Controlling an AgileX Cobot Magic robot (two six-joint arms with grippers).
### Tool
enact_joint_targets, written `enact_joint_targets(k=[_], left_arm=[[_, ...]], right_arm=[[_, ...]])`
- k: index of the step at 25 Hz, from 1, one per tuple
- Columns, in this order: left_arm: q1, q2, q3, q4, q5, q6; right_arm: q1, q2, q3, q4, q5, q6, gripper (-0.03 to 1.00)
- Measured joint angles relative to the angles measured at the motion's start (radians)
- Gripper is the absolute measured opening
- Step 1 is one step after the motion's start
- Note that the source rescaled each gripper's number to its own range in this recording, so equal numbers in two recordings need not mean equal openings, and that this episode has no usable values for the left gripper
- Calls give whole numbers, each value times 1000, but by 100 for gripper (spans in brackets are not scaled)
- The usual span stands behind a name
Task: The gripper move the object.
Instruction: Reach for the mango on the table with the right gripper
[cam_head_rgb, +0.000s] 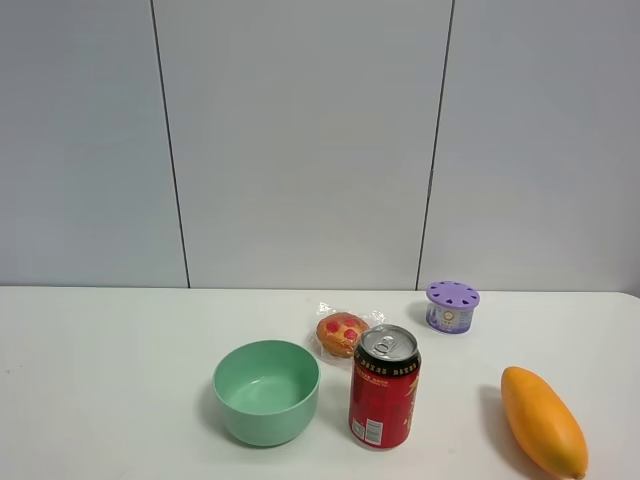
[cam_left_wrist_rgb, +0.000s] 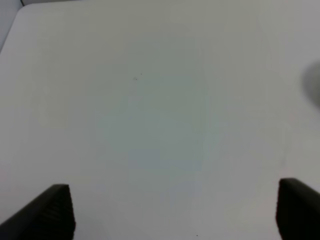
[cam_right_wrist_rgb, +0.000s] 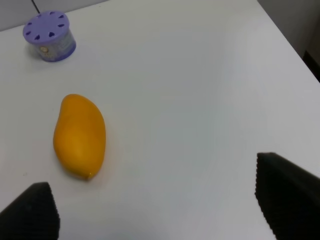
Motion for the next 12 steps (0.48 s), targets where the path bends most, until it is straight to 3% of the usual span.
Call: enact_joint_targets(k=[7,12], left_arm=[[0,0,0,0,0,0],[0,0,0,0,0,0]], right_arm=[[0,0,0,22,0,-20,62],[0,96,-65,138,-60,-173,62]])
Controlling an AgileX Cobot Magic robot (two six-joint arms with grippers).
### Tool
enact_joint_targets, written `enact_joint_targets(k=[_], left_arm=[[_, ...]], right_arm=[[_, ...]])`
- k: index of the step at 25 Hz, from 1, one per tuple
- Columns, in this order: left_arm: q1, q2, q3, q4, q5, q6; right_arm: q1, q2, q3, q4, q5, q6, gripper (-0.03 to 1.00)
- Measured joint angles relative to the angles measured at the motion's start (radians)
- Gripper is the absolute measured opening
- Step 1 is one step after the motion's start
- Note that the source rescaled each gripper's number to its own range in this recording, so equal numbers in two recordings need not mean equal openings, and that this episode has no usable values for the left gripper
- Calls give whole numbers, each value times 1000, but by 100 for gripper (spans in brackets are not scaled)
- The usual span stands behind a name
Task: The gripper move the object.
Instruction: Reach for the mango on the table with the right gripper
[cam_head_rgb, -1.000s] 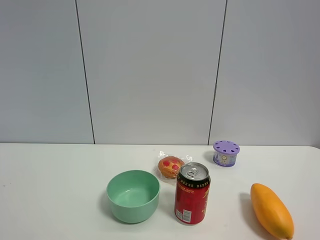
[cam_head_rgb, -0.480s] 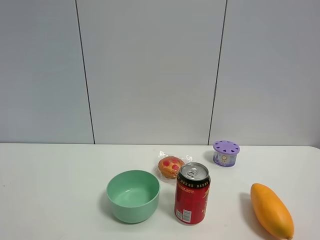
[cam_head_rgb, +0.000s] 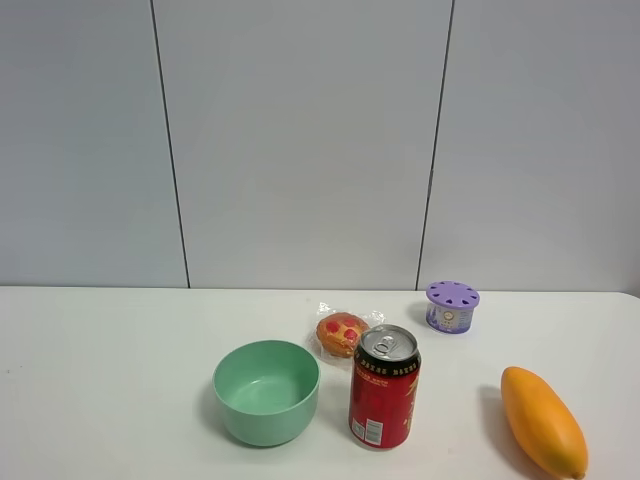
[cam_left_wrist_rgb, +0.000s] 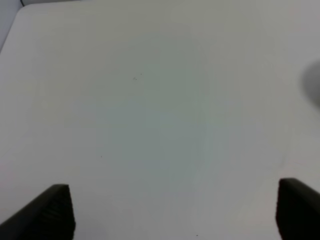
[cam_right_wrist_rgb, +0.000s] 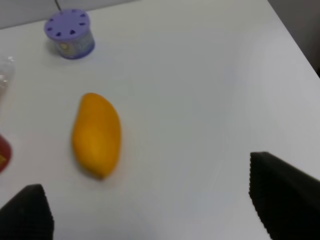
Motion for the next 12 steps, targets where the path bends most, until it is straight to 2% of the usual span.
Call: enact_joint_targets(k=[4,6,9,12], left_arm=[[0,0,0,0,0,0],[0,0,0,0,0,0],[0,0,0,0,0,0],[0,0,0,0,0,0]], right_arm=[[0,235,-154,134,-78,-80,63],[0,376,-248,198,-84,-132,72],[0,558,-363,262,-85,-202,92],[0,709,-430,281,-59,-202,98]])
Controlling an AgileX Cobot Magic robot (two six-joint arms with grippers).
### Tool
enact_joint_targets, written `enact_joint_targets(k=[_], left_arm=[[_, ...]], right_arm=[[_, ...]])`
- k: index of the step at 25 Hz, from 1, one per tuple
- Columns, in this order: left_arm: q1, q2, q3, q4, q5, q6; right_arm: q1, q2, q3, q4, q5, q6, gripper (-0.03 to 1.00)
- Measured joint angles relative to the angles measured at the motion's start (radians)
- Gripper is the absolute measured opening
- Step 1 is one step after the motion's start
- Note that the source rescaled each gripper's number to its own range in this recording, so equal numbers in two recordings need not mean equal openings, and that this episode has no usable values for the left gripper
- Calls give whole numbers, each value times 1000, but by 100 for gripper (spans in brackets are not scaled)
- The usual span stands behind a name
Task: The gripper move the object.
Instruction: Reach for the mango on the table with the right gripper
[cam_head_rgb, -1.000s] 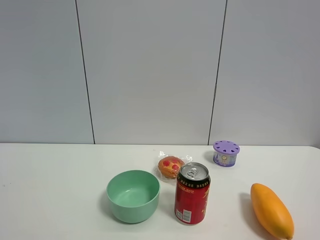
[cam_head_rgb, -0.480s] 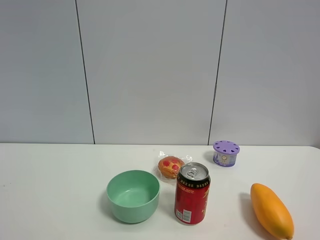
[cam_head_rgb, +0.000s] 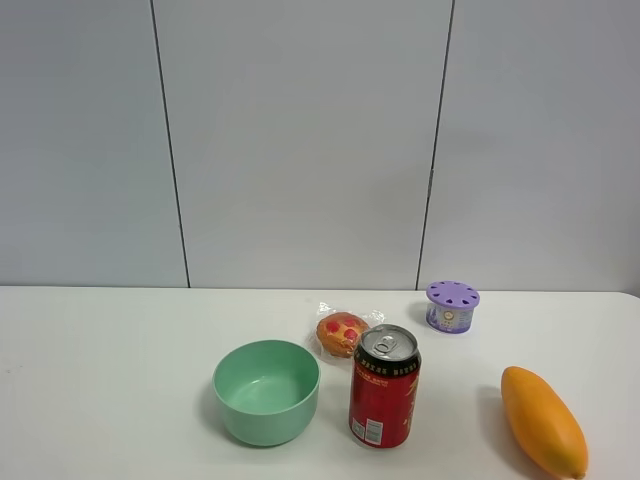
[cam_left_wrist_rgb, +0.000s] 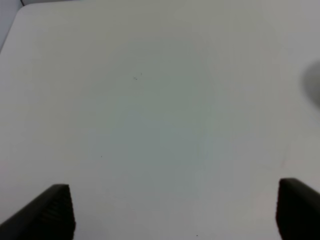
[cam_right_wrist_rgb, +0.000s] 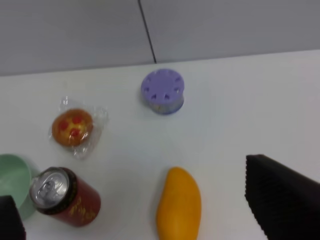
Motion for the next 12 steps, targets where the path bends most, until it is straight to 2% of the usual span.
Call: enact_joint_targets(k=[3,6,8,12], left_arm=[[0,0,0,0,0,0],[0,0,0,0,0,0],[0,0,0,0,0,0],[0,0,0,0,0,0]], right_arm=[[0,122,-14,-33,23,118,100],[0,224,-14,-140,39,254,100],[0,294,-9,-197,39,286,100],[0,415,24,-223,11,317,100]])
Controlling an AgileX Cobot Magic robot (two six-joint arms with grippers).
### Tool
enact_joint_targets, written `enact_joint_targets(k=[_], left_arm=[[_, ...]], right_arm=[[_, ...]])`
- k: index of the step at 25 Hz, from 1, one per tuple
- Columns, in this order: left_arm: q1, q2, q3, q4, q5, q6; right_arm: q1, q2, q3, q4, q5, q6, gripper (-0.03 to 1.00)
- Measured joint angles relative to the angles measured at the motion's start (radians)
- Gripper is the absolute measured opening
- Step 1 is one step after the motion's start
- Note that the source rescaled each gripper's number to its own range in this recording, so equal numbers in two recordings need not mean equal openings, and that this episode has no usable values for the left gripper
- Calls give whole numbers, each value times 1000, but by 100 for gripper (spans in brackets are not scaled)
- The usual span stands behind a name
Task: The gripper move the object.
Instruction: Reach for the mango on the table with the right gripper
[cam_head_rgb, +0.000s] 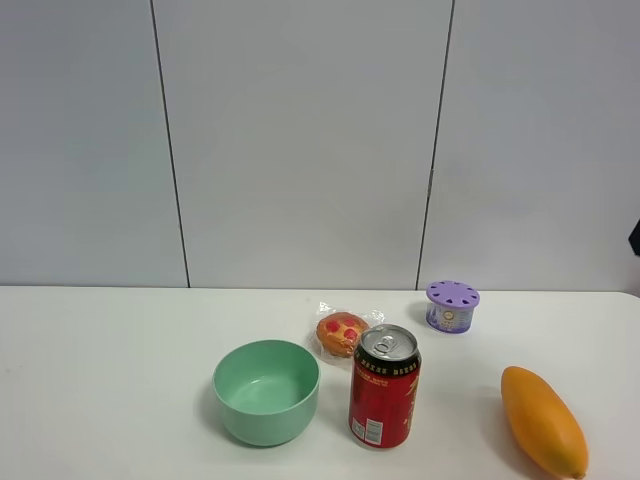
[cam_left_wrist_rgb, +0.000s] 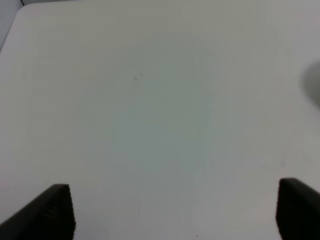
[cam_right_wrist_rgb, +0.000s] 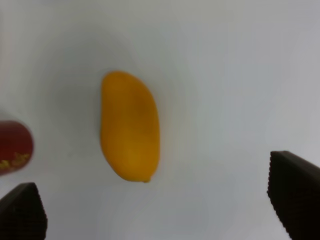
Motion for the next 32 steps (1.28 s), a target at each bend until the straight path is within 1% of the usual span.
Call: enact_joint_targets(k=[3,7,10,13,15,19,22,26,32], left_arm=[[0,0,0,0,0,0],[0,0,0,0,0,0],[0,0,0,0,0,0],[0,0,0,0,0,0],[0,0,0,0,0,0],[0,0,0,0,0,0],[0,0,0,0,0,0],[0,0,0,0,0,0],[0,0,0,0,0,0]], right_arm=[[10,89,2,-8,-39,8,100],[91,201,2,-44,-96,25,100],[157,279,2,-45,-124,72,100],[198,341,2,-44,-141,104,100],[210,378,2,-50,-152,116,100],[221,438,2,-115,-184,191,100],[221,469,2,-161,-231,233,100],[230,506,2,-179,-251,234,100],[292,569,2,-178,-327,233,100]])
